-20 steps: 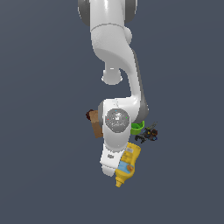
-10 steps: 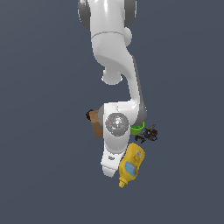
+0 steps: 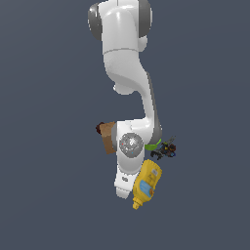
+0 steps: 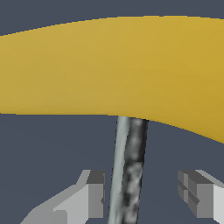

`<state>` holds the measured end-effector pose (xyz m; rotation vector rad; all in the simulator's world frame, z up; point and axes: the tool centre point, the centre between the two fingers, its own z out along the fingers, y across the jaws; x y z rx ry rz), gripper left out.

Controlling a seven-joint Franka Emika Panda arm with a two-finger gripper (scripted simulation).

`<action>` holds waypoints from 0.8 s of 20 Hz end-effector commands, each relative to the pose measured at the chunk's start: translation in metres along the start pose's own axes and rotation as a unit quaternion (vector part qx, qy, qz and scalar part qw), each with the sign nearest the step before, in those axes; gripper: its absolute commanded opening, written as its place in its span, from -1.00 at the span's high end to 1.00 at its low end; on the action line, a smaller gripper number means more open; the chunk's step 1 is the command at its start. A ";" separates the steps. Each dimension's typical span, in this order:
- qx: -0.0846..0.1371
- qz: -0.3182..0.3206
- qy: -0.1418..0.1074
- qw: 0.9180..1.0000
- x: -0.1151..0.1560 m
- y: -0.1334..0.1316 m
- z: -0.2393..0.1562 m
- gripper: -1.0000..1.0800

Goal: Pick up a designated object from a clutter of objects.

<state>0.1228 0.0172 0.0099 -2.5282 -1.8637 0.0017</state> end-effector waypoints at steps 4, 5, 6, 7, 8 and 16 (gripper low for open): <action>-0.001 0.000 0.000 1.000 0.000 0.001 0.000 1.00; -0.001 0.000 0.000 1.000 0.000 0.001 0.000 1.00; -0.001 0.000 0.000 1.000 0.000 0.001 0.000 1.00; -0.001 0.000 0.000 1.000 0.000 0.001 0.000 1.00; -0.001 0.000 0.000 1.000 0.000 0.001 0.000 1.00; 0.000 0.000 0.000 1.000 0.001 -0.004 -0.006 1.00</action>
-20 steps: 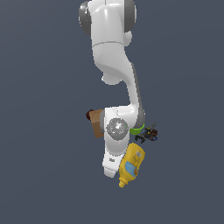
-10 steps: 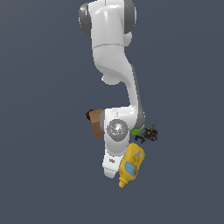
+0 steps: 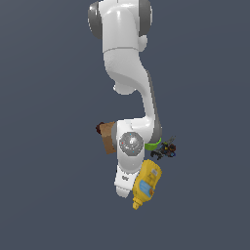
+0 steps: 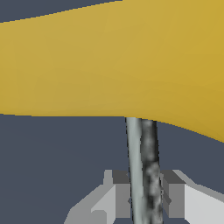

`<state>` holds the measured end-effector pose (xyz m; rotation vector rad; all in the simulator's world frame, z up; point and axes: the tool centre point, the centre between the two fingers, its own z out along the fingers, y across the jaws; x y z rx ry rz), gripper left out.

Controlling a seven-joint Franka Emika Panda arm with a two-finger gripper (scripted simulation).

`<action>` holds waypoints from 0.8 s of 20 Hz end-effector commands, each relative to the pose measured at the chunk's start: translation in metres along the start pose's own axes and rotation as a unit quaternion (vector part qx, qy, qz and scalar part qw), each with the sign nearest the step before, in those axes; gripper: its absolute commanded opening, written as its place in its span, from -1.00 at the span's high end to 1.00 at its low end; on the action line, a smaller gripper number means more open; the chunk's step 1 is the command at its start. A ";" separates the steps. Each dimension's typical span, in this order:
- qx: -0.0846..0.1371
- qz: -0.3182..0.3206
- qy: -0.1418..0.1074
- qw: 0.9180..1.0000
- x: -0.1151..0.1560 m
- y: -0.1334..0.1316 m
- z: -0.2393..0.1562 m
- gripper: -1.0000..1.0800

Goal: Pick up a designated object from a clutter of objects.

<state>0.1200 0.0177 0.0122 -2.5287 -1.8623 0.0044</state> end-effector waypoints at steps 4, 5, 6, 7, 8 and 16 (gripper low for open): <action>-0.001 0.000 0.000 1.000 0.003 -0.009 -0.015 1.00; -0.001 0.000 0.000 1.000 0.004 -0.012 -0.018 1.00; -0.001 0.000 0.000 1.000 0.005 -0.014 -0.022 1.00; -0.001 0.000 0.000 1.000 0.006 -0.018 -0.027 1.00; -0.001 0.000 0.000 1.000 0.007 -0.021 -0.032 1.00; -0.002 0.000 -0.001 1.000 0.018 -0.059 -0.085 1.00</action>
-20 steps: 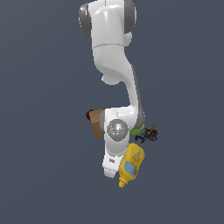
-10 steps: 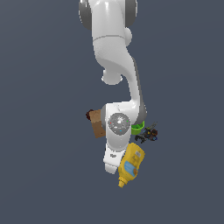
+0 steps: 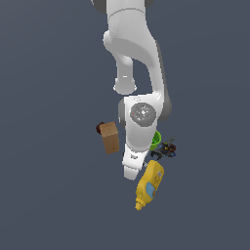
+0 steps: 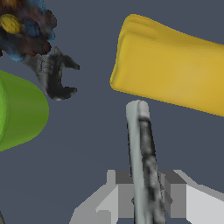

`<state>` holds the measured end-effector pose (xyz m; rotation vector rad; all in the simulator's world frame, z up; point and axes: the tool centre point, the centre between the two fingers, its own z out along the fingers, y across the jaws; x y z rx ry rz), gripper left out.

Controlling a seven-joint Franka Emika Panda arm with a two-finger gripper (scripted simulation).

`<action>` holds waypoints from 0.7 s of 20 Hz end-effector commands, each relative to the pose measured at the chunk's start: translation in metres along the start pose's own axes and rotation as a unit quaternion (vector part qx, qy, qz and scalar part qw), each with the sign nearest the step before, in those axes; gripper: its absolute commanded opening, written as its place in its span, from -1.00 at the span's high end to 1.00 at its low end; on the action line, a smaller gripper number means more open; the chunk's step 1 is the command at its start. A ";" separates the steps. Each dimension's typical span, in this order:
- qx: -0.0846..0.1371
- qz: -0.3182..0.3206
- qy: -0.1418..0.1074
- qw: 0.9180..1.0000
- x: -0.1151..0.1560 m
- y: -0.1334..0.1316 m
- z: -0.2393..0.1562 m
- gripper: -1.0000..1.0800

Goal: Pick up a designated object from a clutter of objects.

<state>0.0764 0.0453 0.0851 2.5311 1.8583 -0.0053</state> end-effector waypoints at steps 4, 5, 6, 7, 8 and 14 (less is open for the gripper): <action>-0.001 -0.002 0.000 1.000 0.011 -0.031 -0.043 1.00; -0.001 -0.002 0.000 1.000 0.013 -0.036 -0.051 1.00; -0.001 -0.002 0.000 1.000 0.014 -0.042 -0.059 1.00; -0.001 -0.002 0.000 1.000 0.016 -0.047 -0.067 1.00; -0.001 -0.002 0.000 1.000 0.018 -0.053 -0.075 1.00; -0.001 -0.002 -0.001 1.000 0.028 -0.087 -0.124 1.00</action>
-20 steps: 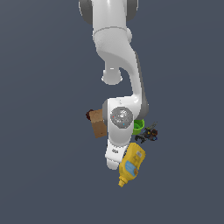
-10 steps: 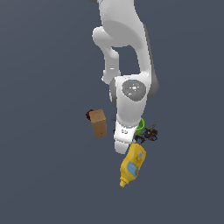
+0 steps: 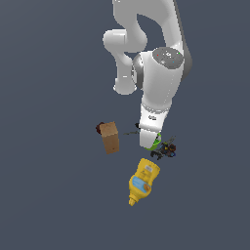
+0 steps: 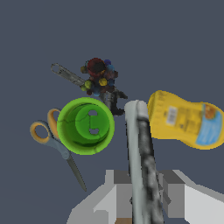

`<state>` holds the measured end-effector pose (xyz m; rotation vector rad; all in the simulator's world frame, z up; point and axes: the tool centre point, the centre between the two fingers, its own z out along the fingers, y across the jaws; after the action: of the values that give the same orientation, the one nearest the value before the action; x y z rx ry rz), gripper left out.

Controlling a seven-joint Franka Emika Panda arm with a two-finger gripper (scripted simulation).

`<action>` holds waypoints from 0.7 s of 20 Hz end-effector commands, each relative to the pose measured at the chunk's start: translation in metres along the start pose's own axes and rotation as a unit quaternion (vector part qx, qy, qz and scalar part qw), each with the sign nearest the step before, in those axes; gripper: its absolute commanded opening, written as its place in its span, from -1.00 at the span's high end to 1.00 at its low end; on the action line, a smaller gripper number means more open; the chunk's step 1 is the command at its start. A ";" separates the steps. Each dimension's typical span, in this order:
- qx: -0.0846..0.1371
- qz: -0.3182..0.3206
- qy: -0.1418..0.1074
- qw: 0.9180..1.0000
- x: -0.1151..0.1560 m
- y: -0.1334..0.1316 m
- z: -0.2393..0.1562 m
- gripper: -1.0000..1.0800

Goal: Pick up a designated object from a clutter of objects.

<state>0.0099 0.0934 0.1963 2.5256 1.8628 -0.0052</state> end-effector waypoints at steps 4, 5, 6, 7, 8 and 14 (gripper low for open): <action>0.000 0.000 0.000 1.000 0.010 -0.033 -0.047 1.00; 0.000 0.000 0.000 1.000 0.012 -0.039 -0.056 1.00; 0.000 0.000 0.000 1.000 0.014 -0.045 -0.066 1.00; 0.000 0.000 0.000 1.000 0.016 -0.051 -0.075 1.00; 0.000 0.000 0.000 1.000 0.019 -0.058 -0.084 1.00; 0.000 -0.001 0.001 1.000 0.032 -0.096 -0.143 1.00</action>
<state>-0.0636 0.1467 0.3244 2.5247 1.8652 -0.0029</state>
